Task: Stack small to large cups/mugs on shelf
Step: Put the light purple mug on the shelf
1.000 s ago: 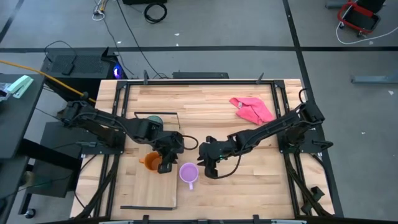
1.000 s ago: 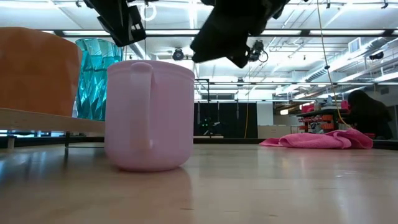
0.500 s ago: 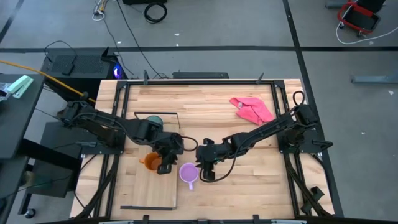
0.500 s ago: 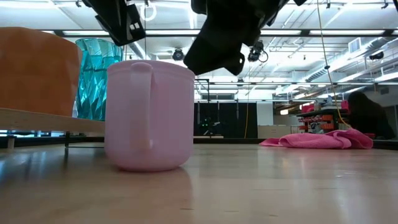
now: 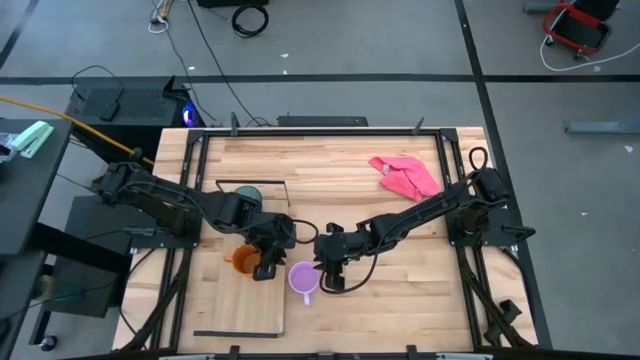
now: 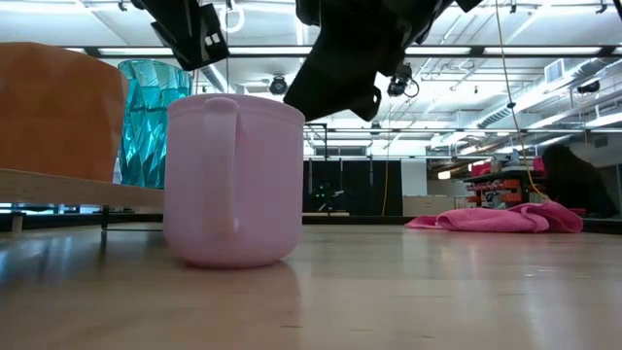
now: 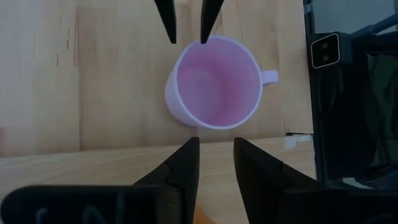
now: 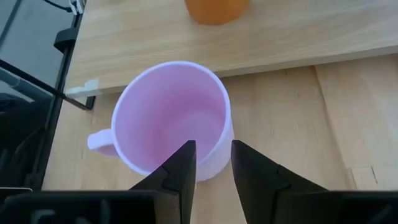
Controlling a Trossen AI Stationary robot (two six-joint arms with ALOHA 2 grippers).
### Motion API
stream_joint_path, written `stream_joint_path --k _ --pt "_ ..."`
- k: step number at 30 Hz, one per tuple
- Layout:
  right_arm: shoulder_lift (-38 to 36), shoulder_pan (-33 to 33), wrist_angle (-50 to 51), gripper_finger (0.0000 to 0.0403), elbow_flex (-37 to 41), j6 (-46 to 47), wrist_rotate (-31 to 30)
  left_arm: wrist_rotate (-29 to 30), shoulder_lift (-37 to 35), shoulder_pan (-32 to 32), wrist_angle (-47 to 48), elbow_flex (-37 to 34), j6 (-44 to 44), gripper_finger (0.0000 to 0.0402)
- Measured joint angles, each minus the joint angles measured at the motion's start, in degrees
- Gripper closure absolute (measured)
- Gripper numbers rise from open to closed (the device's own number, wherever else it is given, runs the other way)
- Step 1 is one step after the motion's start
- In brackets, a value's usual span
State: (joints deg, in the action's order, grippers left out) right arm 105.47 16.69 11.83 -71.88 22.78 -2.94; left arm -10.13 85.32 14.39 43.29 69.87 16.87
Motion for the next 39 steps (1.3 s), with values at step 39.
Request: stream_joint_path --k 39 --pt "1.8 -0.2 -0.9 0.0293 0.0 1.4 0.0 2.0 0.1 0.3 -1.5 0.0 0.3 0.0294"
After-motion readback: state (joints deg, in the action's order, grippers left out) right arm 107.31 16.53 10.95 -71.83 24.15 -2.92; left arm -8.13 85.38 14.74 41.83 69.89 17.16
